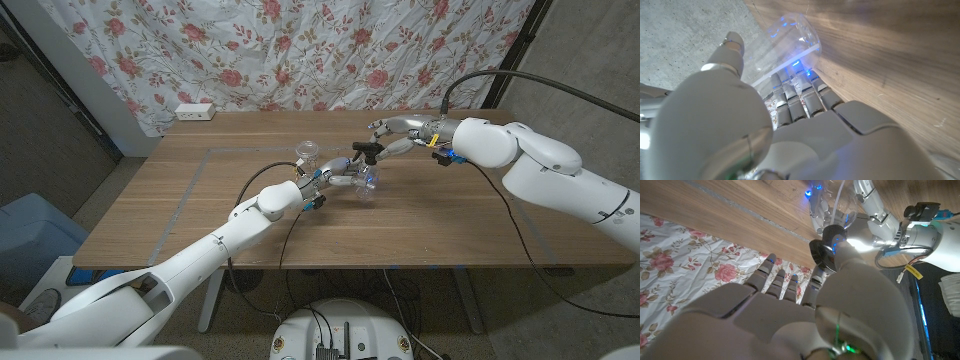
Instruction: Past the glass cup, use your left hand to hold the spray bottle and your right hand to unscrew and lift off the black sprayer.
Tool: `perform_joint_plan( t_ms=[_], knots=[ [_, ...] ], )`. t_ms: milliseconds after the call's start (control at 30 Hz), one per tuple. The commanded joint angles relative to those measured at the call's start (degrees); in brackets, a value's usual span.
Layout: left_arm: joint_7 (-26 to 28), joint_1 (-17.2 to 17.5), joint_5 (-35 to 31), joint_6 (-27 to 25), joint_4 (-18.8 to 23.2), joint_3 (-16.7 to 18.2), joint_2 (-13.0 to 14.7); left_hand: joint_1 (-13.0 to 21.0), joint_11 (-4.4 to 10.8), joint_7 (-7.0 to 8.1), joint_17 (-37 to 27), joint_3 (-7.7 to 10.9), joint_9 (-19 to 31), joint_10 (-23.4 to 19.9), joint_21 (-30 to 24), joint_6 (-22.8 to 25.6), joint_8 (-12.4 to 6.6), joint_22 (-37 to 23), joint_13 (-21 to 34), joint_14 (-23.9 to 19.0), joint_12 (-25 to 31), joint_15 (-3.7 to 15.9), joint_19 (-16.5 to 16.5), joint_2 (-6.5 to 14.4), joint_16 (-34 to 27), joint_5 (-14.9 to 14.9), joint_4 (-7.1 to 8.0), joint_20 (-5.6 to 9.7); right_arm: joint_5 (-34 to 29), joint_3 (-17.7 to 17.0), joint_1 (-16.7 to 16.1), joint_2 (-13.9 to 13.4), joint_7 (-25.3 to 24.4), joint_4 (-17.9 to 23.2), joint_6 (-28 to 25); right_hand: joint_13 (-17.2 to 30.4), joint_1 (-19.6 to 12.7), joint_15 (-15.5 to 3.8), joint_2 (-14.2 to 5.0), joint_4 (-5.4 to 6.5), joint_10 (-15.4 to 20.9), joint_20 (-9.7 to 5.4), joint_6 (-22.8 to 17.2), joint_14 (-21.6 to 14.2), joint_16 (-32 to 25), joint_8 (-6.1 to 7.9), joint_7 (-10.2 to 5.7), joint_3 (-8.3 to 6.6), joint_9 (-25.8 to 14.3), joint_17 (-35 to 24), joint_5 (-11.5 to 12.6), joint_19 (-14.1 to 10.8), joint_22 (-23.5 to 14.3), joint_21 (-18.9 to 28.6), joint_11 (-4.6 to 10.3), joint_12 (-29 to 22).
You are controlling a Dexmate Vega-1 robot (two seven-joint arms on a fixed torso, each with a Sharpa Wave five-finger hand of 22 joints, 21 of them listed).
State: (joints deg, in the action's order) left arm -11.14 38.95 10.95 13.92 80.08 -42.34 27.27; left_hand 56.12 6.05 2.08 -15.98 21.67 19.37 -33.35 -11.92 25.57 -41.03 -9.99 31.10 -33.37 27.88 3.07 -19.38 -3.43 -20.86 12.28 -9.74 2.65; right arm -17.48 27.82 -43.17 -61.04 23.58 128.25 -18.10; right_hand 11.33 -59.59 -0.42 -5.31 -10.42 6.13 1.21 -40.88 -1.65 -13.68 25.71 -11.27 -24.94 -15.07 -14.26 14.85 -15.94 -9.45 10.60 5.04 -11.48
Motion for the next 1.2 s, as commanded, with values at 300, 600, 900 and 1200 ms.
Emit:
perform_joint_plan(
  t_ms=[300, 600, 900, 1200],
  knots=[
    [-0.4, -1.1, -0.2, 0.0, -1.2, -0.4, -0.7, 1.7, 2.17, 1.13, 0.0, 0.35, 0.0, -3.1, 0.1, 1.5, -3.72, -0.2, 0.2, -0.7, 0.1, 8.07, -0.4, 7.5, 0.2, 0.1, 0.08, 2.28, 5.0, -0.2, 1.1, -0.6, -0.2, -2.4, 3.0, 0.2, -1.5, -0.77, -1.88, 0.17, 0.6, -0.68, -4.6, 0.0, -0.5, 1.5, -1.53, -0.74, -0.6, -0.5, 0.2, 0.2, -0.1, 0.1, 0.95, -0.5],
    [-0.3, -1.3, -0.3, 0.0, -1.5, -0.5, -1.0, 1.7, 2.11, 1.08, 0.0, 0.34, -0.2, -3.2, 0.1, 1.6, -3.86, -0.2, 0.3, -0.6, 0.0, 8.08, -0.4, 7.6, 0.2, 0.1, 0.06, 2.26, 5.9, 0.1, 1.7, -0.5, 0.1, -3.2, 3.9, 0.2, -2.5, -1.06, -2.02, 0.13, 1.7, -0.84, -7.2, -0.1, -0.8, 2.38, -1.5, -0.57, -0.6, -0.7, 0.1, 0.2, -0.1, 0.1, 1.54, -0.8],
    [-0.2, -1.3, -0.3, -0.3, -1.2, -0.5, -0.9, 1.8, 2.15, 1.12, 0.0, 0.36, -0.3, -3.3, 0.1, 1.5, -3.93, -0.2, 0.4, -0.7, -0.1, 8.14, -0.4, 7.7, 0.3, 0.1, 0.01, 2.28, 8.0, 0.2, 2.4, -0.2, 1.0, -4.4, 5.1, 0.2, -4.1, -1.46, -2.85, -0.06, 2.3, -1.14, -9.5, 0.0, -1.0, 2.93, -1.51, -0.95, -0.3, -0.9, 0.2, 0.4, -0.1, 0.1, 1.9, -0.9],
    [-0.1, -1.3, -0.4, -0.2, -1.2, -0.5, -0.9, 1.7, 2.14, 1.12, -0.1, 0.36, -0.4, -3.3, 0.1, 1.5, -4.08, -0.2, 0.5, -0.7, -0.2, 8.09, -0.4, 7.8, 0.3, 0.1, 0.02, 2.22, 11.0, -0.2, 2.8, -0.3, 1.7, -5.6, 5.9, 0.2, -5.3, -1.6, -3.14, -0.19, 2.5, -1.21, -10.4, 0.0, -1.1, 3.03, -1.53, -1.19, 0.0, -1.0, 0.3, 0.6, -0.2, 0.1, 1.95, -0.8]
  ],
)
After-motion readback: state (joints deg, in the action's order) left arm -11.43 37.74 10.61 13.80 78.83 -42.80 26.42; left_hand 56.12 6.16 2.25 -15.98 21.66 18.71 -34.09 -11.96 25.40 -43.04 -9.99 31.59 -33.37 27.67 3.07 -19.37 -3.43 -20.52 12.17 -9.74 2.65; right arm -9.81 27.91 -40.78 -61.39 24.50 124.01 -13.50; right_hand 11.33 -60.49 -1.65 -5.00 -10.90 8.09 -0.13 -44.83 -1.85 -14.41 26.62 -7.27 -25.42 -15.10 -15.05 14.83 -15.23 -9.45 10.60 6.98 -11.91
